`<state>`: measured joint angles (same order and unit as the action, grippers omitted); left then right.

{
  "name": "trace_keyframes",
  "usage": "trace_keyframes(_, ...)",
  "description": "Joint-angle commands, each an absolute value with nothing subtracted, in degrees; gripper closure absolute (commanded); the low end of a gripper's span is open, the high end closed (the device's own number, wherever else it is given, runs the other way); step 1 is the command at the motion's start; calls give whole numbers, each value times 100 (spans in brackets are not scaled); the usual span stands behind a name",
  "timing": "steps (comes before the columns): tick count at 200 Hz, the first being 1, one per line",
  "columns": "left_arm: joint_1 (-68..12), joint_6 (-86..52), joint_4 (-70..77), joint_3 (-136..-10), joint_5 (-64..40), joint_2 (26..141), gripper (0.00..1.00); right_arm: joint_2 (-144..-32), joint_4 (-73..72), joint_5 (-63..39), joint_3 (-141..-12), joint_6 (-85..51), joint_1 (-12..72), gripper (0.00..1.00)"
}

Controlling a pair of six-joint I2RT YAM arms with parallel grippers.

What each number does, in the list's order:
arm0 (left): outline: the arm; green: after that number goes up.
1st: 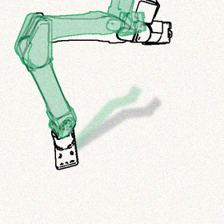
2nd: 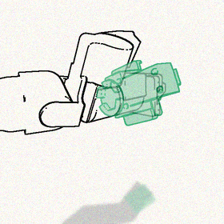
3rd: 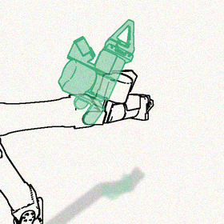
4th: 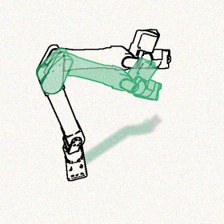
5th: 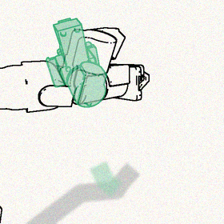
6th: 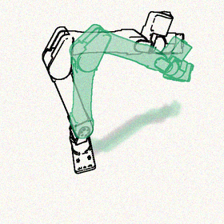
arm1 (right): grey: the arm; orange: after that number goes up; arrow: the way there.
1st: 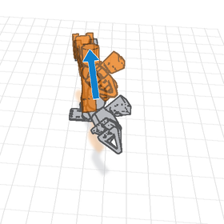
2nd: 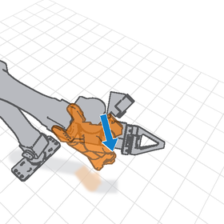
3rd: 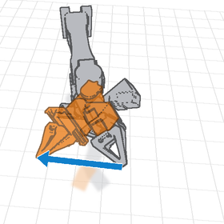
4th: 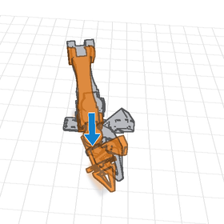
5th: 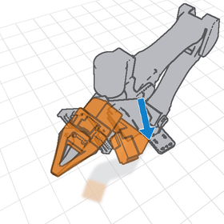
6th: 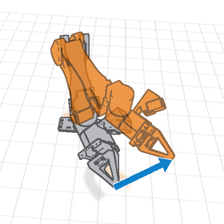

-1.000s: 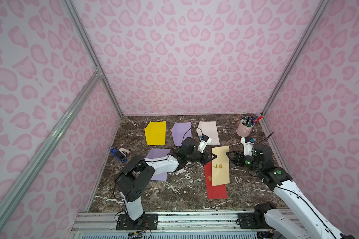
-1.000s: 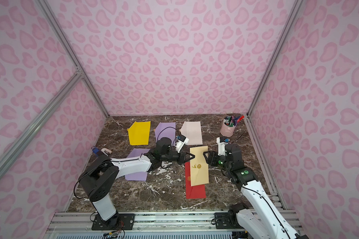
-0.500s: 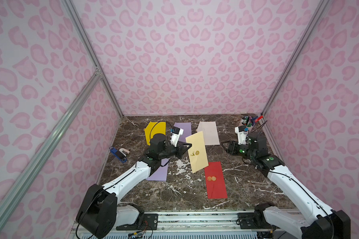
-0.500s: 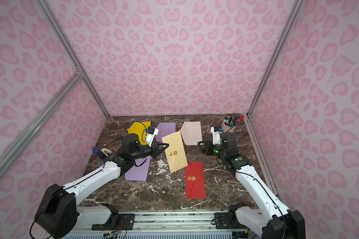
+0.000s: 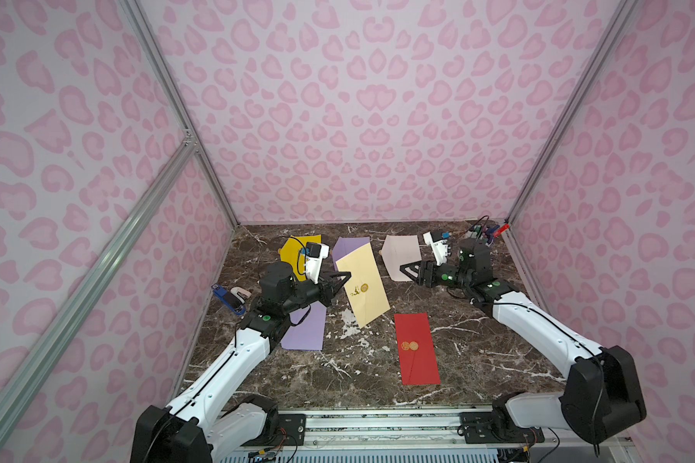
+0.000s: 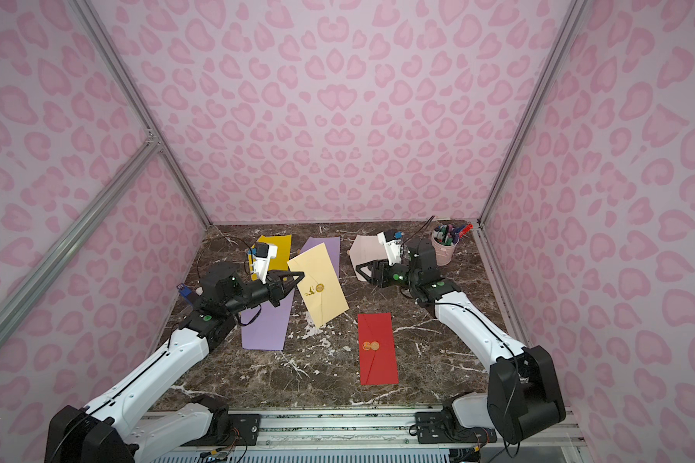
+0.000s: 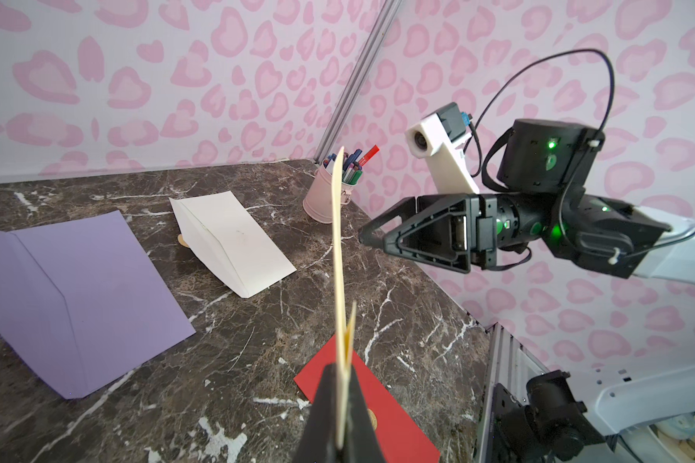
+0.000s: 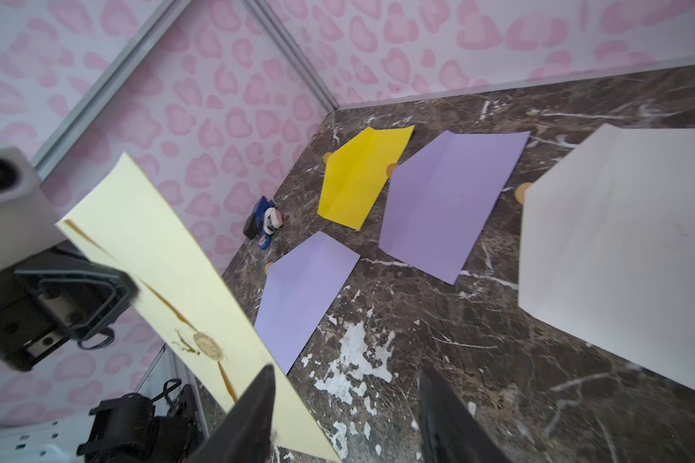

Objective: Open the envelope
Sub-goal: Pick up the envelope from the envelope.

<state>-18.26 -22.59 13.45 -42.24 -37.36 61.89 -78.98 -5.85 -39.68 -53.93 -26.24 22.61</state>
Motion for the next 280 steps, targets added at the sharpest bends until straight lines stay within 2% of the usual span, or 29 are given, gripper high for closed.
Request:
trace_keyframes(1, -1686, -2522, 1297, -4172, -4133, 6170, 96, -7987, -1743, -5165, -5224, -2555, 2275, 43)
trace_keyframes(20, -1608, -2623, 1362, -4101, -4321, 6144, 96, -7954, -2241, -5522, -5073, -2530, 2360, 43)
trace_keyframes(57, -1573, -2863, 1795, -4025, -4816, 6126, 95, -8013, -1791, -5578, -5308, -1827, 2668, 43)
trace_keyframes(120, -1578, -2979, 2028, -3955, -5338, 6082, 95, -8286, -1735, -5690, -5565, -1722, 2801, 45)
trace_keyframes(144, -1582, -2966, 2028, -3946, -5398, 6091, 96, -8455, -1654, -5731, -5733, -1694, 2905, 49)
trace_keyframes(213, -1576, -2823, 1839, -3990, -5449, 6258, 96, -8696, -1620, -6326, -5981, -1656, 3148, 74)
trace_keyframes(280, -1582, -2725, 1723, -4025, -5388, 6243, 96, -8757, -1180, -6376, -6110, -1320, 3357, 100)
